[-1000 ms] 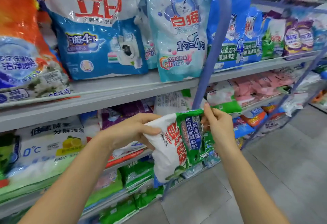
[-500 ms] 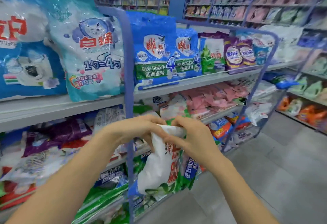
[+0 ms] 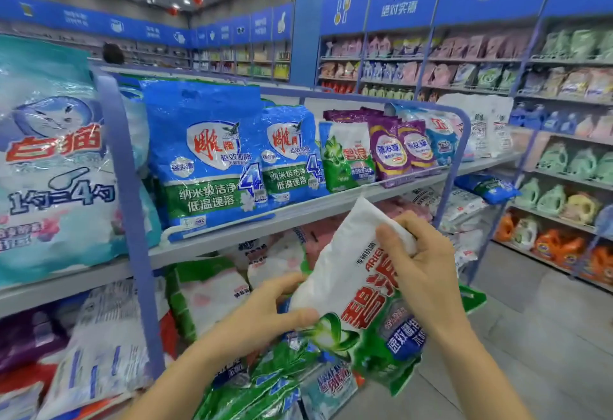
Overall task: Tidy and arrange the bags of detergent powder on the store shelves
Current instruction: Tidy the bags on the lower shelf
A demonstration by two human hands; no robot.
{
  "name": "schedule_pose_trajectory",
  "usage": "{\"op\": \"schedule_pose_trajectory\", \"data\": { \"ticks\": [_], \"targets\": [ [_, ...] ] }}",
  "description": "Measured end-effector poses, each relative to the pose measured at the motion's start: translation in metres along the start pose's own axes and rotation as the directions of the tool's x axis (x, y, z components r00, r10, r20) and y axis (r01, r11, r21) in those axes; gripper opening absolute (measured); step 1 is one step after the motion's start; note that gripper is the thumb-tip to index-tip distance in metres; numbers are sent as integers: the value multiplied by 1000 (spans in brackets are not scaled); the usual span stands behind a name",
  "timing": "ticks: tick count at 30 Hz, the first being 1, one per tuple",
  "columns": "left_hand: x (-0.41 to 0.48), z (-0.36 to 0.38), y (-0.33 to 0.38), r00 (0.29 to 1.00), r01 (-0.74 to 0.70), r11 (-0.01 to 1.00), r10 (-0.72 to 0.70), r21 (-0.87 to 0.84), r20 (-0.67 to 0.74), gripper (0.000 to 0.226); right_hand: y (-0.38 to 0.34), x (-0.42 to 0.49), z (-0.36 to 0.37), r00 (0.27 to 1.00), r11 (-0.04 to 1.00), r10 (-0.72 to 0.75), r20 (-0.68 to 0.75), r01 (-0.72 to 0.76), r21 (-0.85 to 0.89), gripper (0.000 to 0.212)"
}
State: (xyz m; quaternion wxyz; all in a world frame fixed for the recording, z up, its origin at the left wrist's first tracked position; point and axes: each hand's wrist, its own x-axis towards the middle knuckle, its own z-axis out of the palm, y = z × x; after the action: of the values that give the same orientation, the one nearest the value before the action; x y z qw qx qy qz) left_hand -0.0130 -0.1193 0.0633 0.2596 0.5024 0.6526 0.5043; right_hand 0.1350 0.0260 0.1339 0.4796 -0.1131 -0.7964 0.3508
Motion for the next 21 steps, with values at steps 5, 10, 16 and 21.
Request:
{"op": "schedule_pose_trajectory", "data": {
  "ticks": [5,10,16,21],
  "targets": [
    [72,-11,28,972,-151,972,179,181,-150,25,61,52,-26,977,974,178,-115,-159,161,30],
    [158,-37,63,930,-153,882,281,446,-237,47,132,92,-34,928,895,361,-86,-320,311,20],
    [231,-45,110,921,-169,699,362,695,-141,60,170,139,-41,882,672,464,77,-408,619,21],
    [272,-43,125,921,-205,614,385,762,-63,52,191,175,-47,873,577,478,99,-397,714,58]
  ]
}}
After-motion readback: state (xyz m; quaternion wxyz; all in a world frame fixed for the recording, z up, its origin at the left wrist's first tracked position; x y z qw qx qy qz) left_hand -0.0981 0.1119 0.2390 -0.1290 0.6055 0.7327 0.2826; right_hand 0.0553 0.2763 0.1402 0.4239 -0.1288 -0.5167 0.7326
